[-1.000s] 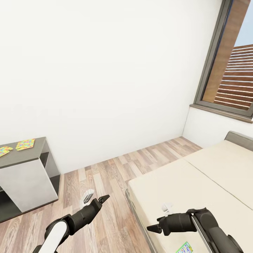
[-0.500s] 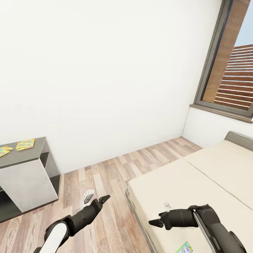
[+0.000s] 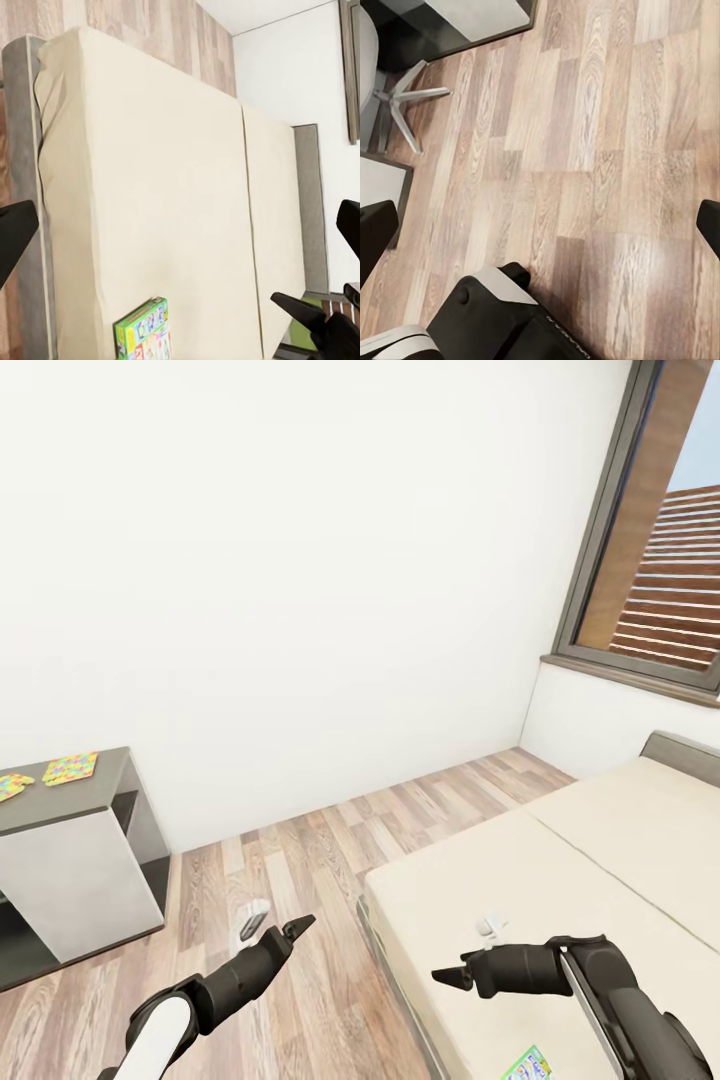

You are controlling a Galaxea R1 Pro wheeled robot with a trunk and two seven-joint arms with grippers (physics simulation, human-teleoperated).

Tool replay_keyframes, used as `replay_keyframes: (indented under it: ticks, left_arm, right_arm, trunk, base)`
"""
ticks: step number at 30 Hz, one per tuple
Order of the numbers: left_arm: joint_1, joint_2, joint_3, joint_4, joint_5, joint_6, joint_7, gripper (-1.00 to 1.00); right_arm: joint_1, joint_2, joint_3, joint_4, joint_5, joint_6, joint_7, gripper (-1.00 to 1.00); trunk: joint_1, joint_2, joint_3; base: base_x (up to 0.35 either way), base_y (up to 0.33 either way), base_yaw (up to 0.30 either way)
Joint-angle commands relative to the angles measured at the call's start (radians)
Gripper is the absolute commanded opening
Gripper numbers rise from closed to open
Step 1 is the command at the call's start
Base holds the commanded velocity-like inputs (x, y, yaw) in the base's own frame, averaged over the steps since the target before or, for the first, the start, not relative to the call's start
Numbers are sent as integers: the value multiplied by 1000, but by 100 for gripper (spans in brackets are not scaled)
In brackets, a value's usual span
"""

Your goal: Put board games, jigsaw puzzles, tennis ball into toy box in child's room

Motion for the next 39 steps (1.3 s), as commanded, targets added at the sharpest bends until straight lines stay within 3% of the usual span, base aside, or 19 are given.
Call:
replay_keyframes:
  ticks: [1, 9, 21, 29, 39]
  left_arm:
    - [0, 1, -1, -2, 10, 1, 9, 100]
    - [1, 1, -2, 4, 2, -1, 13, 100]
    - [17, 2, -47, 71, -19, -16, 15, 100]
    - [18, 2, -55, 79, -32, -19, 15, 100]
    - [19, 1, -59, 84, -39, -20, 15, 100]
  right_arm:
    - [-1, 0, -1, -1, 11, 3, 9, 100]
    - [-2, 0, -3, -1, 11, 3, 9, 100]
    - [-2, 2, -3, -1, 12, 0, 9, 100]
    - [-2, 2, -3, -1, 12, 0, 9, 100]
    - [-2, 1, -3, -1, 12, 0, 9, 100]
  trunk:
    - [4, -8, -4]
    - [4, -8, -4]
    - [4, -8, -4]
    - [4, -8, -4]
    - [4, -8, -4]
  base:
    - [0, 0, 0]
    - [0, 0, 0]
    - [0, 0, 0]
    - [-14, 0, 0]
    - [-193, 0, 0]
